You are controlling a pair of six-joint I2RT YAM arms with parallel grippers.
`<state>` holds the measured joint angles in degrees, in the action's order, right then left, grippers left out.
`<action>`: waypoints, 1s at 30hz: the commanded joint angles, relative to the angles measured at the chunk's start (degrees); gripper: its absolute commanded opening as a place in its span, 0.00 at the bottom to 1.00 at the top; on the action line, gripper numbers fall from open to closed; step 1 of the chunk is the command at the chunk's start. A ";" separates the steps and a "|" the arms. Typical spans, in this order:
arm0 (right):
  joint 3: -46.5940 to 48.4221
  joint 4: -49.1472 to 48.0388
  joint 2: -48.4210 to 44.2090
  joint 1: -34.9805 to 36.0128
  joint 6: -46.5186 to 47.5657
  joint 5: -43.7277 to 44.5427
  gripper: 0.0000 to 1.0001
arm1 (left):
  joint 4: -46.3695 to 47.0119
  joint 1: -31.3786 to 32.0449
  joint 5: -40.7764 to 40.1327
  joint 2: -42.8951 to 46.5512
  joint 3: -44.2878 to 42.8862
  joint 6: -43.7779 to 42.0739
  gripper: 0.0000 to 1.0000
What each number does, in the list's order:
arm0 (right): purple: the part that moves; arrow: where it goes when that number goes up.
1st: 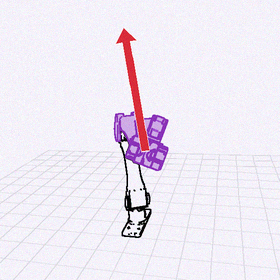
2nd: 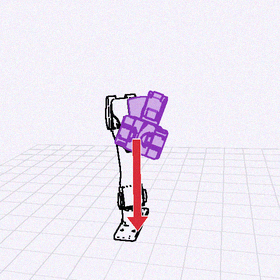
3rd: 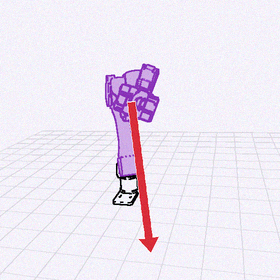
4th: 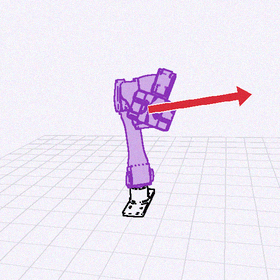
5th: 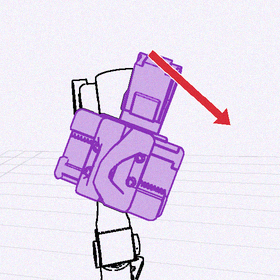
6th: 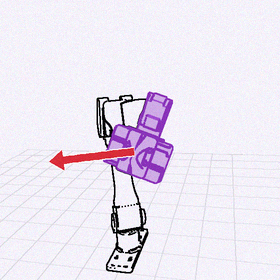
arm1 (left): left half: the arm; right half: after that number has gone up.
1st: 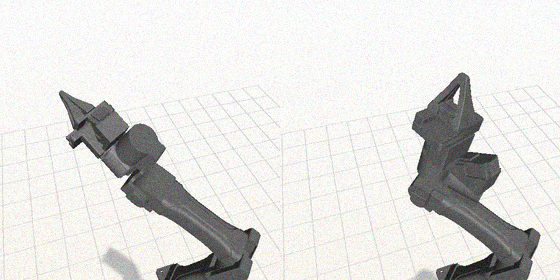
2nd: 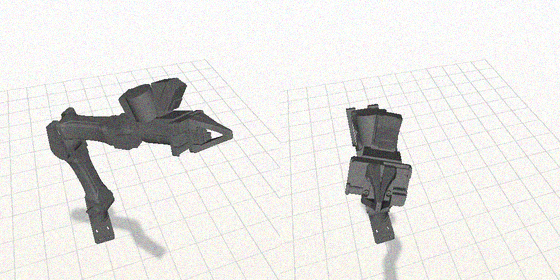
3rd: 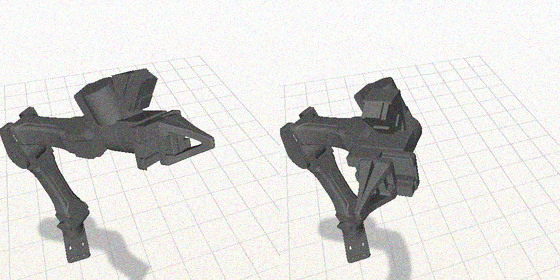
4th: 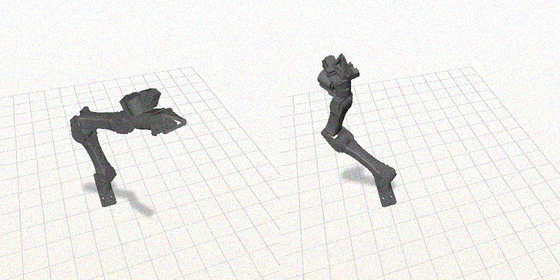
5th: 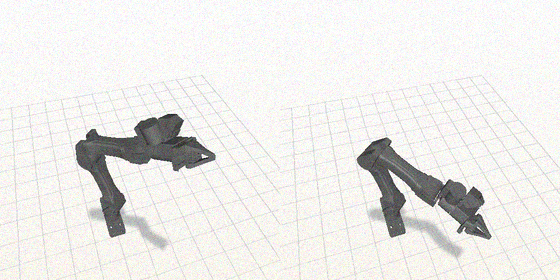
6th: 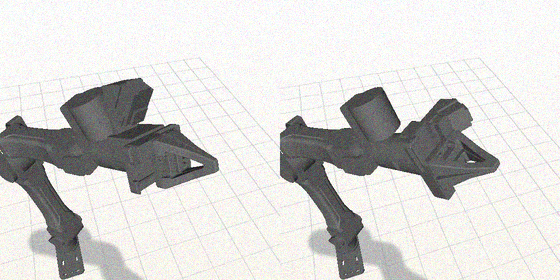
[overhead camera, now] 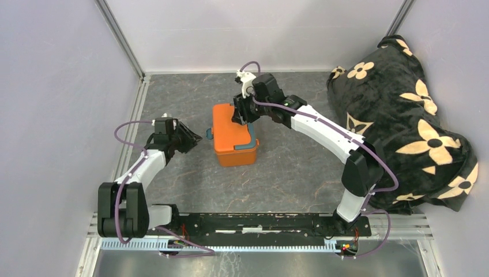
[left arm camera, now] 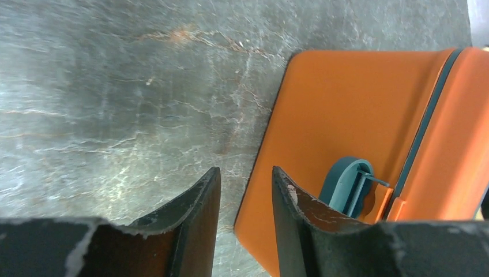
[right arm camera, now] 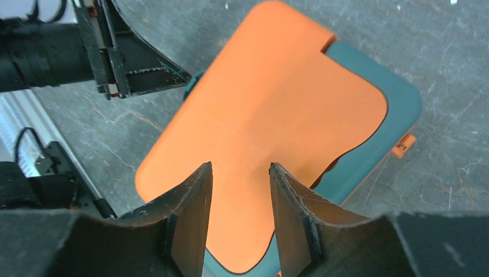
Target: Organize the medicine kit
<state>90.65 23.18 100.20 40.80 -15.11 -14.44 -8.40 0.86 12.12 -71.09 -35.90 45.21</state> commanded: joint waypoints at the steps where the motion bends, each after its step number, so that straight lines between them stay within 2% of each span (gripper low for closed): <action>1: 1.98 3.38 2.55 1.77 1.36 6.09 0.48 | 7.79 -0.08 8.26 -3.60 0.79 2.12 0.46; 7: 1.85 3.32 3.30 2.70 1.39 6.03 0.48 | 14.33 2.23 13.39 -8.99 3.20 3.90 0.45; 18: 0.52 3.90 2.15 2.66 2.48 8.86 0.50 | 20.96 14.88 10.50 -7.89 7.59 9.75 0.45; 20: 0.15 4.02 1.72 2.67 2.58 10.32 0.50 | 21.48 15.61 10.26 -7.46 8.31 10.61 0.44; 26: 1.11 6.72 0.60 2.53 5.28 18.02 0.50 | 14.77 15.46 5.42 0.56 10.60 9.77 0.44; 30: 2.07 7.92 0.60 2.30 6.23 20.05 0.50 | 8.15 15.48 1.64 10.90 11.10 9.13 0.44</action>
<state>90.83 28.77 103.28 43.35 -10.79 0.49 5.13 16.47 18.46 -68.90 -24.99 53.12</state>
